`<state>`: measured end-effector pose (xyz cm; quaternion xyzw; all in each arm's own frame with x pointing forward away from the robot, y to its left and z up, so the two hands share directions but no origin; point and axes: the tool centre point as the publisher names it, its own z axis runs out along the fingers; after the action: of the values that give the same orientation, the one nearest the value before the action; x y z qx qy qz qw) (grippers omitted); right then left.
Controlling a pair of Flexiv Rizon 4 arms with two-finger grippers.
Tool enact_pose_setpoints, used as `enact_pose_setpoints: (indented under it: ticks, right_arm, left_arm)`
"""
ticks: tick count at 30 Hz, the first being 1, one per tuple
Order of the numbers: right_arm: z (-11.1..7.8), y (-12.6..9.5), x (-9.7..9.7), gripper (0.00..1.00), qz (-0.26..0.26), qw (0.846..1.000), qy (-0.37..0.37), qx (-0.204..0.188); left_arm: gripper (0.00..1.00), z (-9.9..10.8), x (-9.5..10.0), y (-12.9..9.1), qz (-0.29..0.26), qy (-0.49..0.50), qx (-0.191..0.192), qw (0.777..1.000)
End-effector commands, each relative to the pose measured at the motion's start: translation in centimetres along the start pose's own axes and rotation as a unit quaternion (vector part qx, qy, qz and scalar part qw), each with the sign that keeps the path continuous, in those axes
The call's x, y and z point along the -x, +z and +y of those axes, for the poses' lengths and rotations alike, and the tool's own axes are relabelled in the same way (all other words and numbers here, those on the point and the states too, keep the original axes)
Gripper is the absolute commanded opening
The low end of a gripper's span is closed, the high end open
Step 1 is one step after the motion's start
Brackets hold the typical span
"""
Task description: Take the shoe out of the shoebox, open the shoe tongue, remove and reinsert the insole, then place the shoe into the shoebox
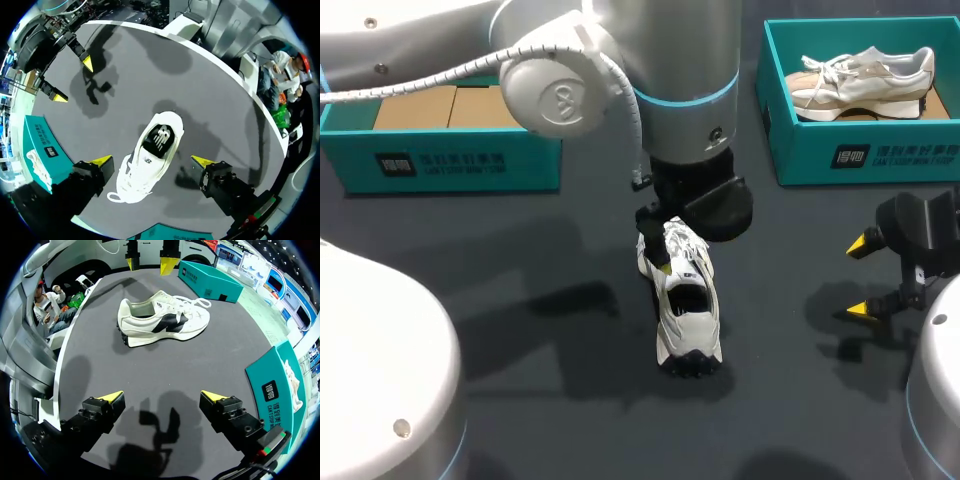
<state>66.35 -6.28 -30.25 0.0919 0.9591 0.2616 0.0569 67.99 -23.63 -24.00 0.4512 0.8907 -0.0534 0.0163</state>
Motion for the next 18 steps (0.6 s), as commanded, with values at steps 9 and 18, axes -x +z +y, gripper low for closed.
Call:
enact_pose_setpoints:
  ticks: [9, 18]
  right_arm:
    - [0.0, -0.1, -0.2, 1.0, -0.001, 1.0, 0.0, -0.001]
    - [0.0, -0.1, -0.2, 1.0, -0.001, 1.0, 0.0, -0.001]
  left_arm:
    - [1.0, -2.1, -1.5, 0.8, -0.094, -0.339, 0.109, 0.93]
    - [1.0, -3.0, -2.1, 2.2, -0.098, -0.418, 0.069, 0.9]
